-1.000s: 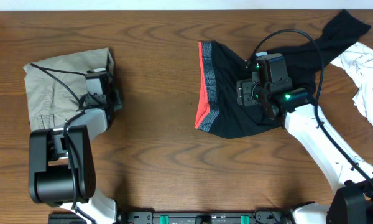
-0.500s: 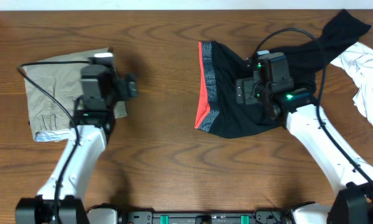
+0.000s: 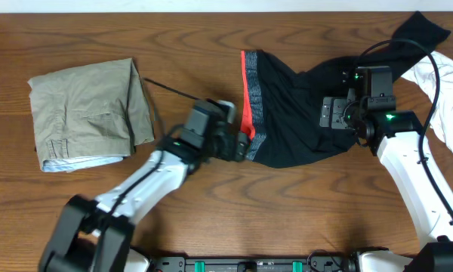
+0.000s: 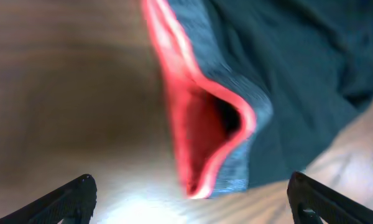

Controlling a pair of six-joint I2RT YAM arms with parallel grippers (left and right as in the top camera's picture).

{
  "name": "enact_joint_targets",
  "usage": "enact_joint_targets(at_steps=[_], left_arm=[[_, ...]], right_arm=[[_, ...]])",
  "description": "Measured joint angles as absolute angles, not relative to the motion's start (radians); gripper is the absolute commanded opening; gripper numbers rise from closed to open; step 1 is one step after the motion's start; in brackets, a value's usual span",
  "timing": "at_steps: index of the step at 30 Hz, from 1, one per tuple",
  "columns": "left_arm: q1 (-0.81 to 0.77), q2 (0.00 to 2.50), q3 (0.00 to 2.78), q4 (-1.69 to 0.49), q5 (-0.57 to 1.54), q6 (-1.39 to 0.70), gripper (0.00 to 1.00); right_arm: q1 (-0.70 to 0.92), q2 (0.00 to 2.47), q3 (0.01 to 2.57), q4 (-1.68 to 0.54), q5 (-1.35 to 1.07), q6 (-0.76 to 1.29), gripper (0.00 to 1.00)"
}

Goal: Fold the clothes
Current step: 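Grasp the red-lined waistband of the black pants with the left gripper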

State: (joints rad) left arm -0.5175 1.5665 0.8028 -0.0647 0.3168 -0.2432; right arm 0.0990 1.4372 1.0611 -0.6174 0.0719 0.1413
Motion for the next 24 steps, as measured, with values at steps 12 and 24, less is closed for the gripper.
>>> enact_joint_targets(at_steps=[12,24], left_arm=[[-0.597,1.738,0.814,0.04,0.334,-0.301,0.84],[-0.595,1.765,0.813,0.109,0.433,-0.318,0.05]], right_arm=[[0.099,1.437,1.061,-0.627,0.071,0.141,0.94],[0.099,1.437,1.061,-0.652,0.071,0.141,0.88]])
